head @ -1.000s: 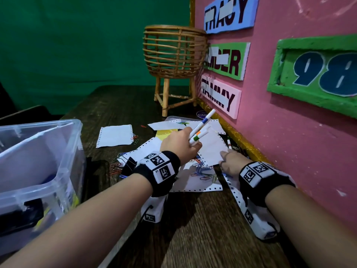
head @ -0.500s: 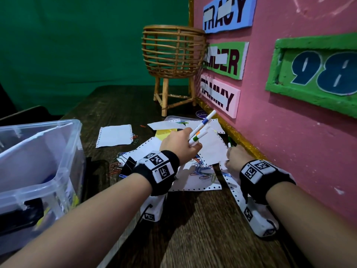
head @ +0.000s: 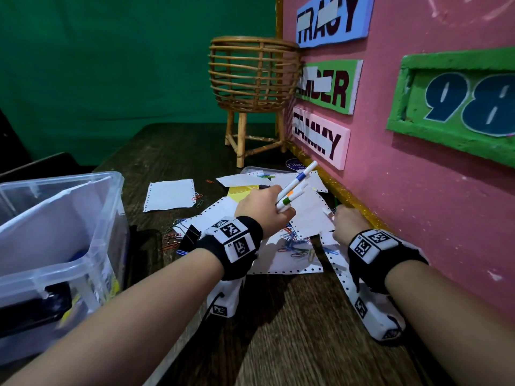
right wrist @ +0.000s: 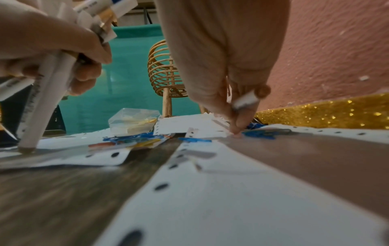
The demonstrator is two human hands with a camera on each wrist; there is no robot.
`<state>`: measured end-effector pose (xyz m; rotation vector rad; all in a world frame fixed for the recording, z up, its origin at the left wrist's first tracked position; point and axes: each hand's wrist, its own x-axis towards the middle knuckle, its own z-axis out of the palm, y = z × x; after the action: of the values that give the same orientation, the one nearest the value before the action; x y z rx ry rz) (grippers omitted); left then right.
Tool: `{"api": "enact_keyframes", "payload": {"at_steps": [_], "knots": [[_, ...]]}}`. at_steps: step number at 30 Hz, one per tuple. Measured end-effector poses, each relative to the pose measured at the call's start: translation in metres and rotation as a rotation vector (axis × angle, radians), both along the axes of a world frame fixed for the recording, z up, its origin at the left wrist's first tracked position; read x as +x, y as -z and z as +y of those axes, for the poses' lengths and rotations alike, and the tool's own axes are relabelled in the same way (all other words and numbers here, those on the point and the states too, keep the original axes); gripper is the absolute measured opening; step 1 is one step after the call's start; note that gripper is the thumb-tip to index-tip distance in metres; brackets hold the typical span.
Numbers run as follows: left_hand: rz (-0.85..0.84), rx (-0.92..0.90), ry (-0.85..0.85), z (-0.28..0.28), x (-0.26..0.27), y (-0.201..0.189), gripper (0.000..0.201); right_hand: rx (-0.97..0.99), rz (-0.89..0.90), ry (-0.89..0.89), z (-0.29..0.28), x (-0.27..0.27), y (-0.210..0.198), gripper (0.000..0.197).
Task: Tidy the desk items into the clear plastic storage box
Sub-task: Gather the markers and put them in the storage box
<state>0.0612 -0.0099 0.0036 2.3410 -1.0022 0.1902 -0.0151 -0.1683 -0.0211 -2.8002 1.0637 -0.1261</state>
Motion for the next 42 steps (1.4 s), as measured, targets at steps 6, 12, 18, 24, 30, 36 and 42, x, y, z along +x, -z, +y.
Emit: {"api": "enact_keyframes", "payload": {"at_steps": [6,12,18,24,30,36,42], "knots": [[0.006,-0.007,0.004,-0.001,0.001,0.000,0.017,0.036,0.123,-0.077,-0.009,-0.005,-0.004,0.027],[-0.010,-0.008,0.004,-0.002,0.002,0.001,0.019,0.033,0.242,-0.096,-0.006,0.000,-0.001,0.037],[-0.009,-0.006,-0.001,-0.002,0.002,0.001,0.017,0.075,0.091,0.009,-0.010,0.002,-0.001,0.013],[-0.005,-0.009,-0.005,-0.001,0.001,0.001,0.017,0.098,0.205,-0.001,-0.006,0.001,0.000,0.026],[-0.013,-0.006,-0.002,-0.003,0.001,0.001,0.018,0.049,0.020,0.048,-0.009,0.001,-0.001,0.011],[0.003,-0.026,-0.006,-0.002,0.002,0.002,0.016,0.108,-0.216,0.139,-0.020,-0.006,-0.001,0.026],[0.145,-0.178,0.088,0.005,0.001,0.000,0.015,0.347,-0.486,0.010,0.004,-0.020,-0.010,0.038]]}}
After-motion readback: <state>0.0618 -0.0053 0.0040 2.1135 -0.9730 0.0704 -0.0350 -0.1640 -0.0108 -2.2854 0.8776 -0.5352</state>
